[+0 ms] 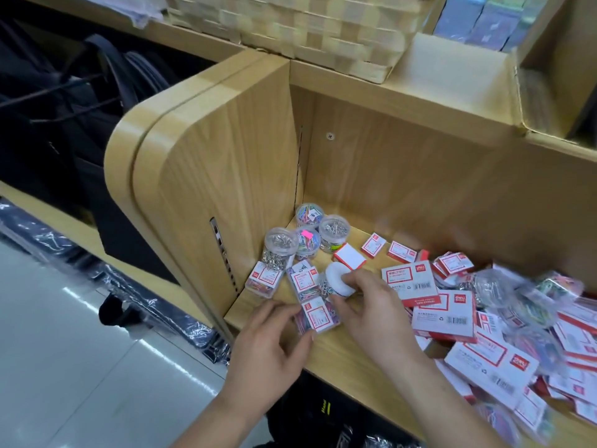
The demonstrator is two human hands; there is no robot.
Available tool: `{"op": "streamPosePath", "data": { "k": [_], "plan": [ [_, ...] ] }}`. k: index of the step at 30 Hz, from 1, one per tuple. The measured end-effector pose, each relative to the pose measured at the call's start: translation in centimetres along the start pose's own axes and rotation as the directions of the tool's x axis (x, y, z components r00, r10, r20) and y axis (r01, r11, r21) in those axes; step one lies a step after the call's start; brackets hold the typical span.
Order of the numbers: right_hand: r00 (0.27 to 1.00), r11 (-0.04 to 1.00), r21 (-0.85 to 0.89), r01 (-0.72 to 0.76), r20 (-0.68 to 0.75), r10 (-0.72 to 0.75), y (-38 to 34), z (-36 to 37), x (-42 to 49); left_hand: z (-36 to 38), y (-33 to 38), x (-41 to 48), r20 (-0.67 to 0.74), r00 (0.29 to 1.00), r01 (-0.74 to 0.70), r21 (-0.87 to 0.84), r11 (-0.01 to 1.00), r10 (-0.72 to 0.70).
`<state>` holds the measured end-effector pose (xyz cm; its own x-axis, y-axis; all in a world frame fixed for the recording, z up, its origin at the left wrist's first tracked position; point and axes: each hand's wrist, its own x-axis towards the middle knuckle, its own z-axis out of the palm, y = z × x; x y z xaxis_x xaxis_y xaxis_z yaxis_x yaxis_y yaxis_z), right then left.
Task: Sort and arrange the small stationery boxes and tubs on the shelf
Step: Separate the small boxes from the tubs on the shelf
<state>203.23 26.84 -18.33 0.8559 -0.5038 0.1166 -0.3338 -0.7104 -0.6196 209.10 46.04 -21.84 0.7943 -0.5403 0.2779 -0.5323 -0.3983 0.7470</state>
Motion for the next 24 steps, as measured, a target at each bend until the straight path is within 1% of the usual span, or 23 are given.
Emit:
{"op": "streamPosePath", "data": {
  "k": [2,4,6,7,9,11,12,15,17,19,20,22,24],
  "plan": [
    [0.996,0.996,-0.001,0.093,-0.017,-0.093,-0.3,0.4,-0.4,0.1,0.1,0.0,-0.012,1.000,-0.009,0.000,1.000,0.009],
    [0.990,0.990,0.002,0.138,0.014,-0.138,-1.0,1.1,-1.0,0.0,0.1,0.0,-0.045,0.999,0.012,-0.008,1.000,-0.013],
    [0.988,0.989,0.027,0.148,0.036,-0.149,-1.6,1.7,-1.1,-0.2,0.0,0.0,-0.063,0.997,0.035,-0.020,0.999,-0.036],
    [0.986,0.987,0.036,0.158,0.039,-0.159,-1.9,1.8,-0.8,-0.4,0.1,0.1,-0.054,0.998,0.024,-0.014,1.000,-0.025],
    [0.984,0.987,0.079,0.143,0.091,-0.150,-2.2,1.5,0.1,-0.9,0.2,0.4,-0.018,1.000,-0.025,0.023,0.999,0.026],
    [0.981,0.987,0.116,0.113,0.147,-0.129,-2.1,0.2,0.5,-1.4,0.5,0.7,-0.018,0.998,-0.064,0.042,0.997,0.065],
    [0.985,0.988,0.106,0.109,0.125,-0.122,-1.8,-0.7,0.4,-1.7,0.8,0.9,-0.026,0.996,-0.084,0.042,0.996,0.085],
    [0.997,0.992,0.099,0.072,-0.021,-0.070,-0.1,-3.8,0.2,-2.1,2.2,2.6,-0.027,0.984,-0.175,0.093,0.980,0.179],
    [0.997,0.997,0.075,0.022,-0.071,-0.017,1.2,-5.4,0.0,-1.6,3.3,4.9,0.033,0.970,-0.244,0.189,0.951,0.243],
    [0.996,1.000,0.015,-0.004,-0.091,0.005,2.3,-6.6,-0.1,-0.2,4.5,8.1,0.167,0.953,-0.293,0.290,0.911,0.253],
    [0.995,1.000,-0.026,-0.002,-0.097,0.000,2.8,-7.1,-0.1,0.9,5.1,9.7,0.254,0.942,-0.300,0.356,0.885,0.217],
    [0.994,0.995,-0.096,-0.005,-0.110,-0.006,3.7,-8.2,-0.3,3.1,6.4,12.3,0.393,0.916,-0.290,0.508,0.811,0.082],
    [0.992,0.987,-0.159,-0.011,-0.125,-0.009,4.7,-9.1,-0.2,4.9,7.3,13.7,0.448,0.893,-0.294,0.630,0.719,-0.027]
  ]
}}
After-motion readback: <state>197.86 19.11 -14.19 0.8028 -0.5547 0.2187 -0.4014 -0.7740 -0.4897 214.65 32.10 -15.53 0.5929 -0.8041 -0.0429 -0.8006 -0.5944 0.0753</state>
